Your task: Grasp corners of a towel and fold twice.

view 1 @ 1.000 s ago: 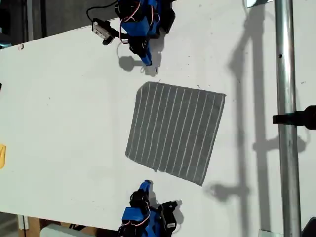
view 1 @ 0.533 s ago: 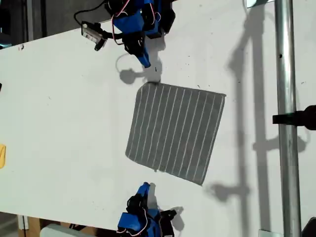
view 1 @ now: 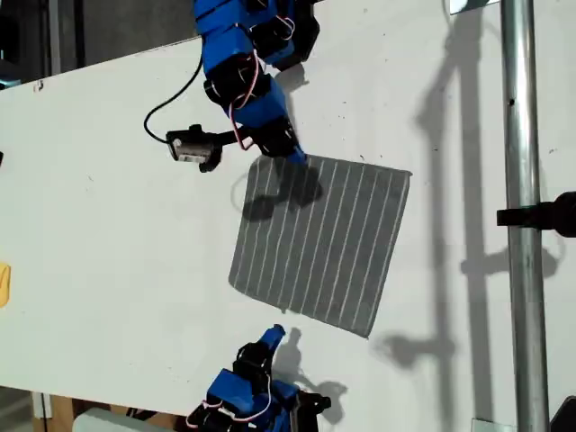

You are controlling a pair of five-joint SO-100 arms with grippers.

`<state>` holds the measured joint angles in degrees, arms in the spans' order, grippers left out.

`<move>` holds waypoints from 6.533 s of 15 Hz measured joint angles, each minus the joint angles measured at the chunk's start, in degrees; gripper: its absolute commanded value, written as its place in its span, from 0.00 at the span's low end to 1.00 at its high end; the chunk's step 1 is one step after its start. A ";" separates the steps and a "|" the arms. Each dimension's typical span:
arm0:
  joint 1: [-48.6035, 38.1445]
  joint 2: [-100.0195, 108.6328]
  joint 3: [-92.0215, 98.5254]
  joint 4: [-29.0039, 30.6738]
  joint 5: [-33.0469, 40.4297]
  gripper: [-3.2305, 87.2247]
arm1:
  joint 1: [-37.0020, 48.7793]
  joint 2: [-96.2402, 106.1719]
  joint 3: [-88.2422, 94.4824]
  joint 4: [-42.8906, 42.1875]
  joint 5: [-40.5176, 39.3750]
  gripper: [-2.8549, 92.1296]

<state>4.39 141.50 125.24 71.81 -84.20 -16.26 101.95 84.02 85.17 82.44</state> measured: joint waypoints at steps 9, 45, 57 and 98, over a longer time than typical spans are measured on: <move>9.67 -18.19 -20.83 5.80 2.55 0.00 | -12.04 -18.81 -25.14 2.72 2.72 0.03; 10.72 -23.38 -21.97 5.80 3.43 0.00 | -17.31 -57.22 -32.26 -6.33 -1.93 0.03; 14.24 -23.47 -21.36 7.65 15.29 0.48 | -16.35 -57.30 -32.26 -6.94 -4.04 0.03; 22.06 -45.62 -32.34 -10.72 21.71 0.00 | -14.33 -36.04 -29.53 -1.41 -7.03 0.03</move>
<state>26.46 95.89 92.90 61.08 -62.49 -30.59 65.92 54.49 83.76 75.41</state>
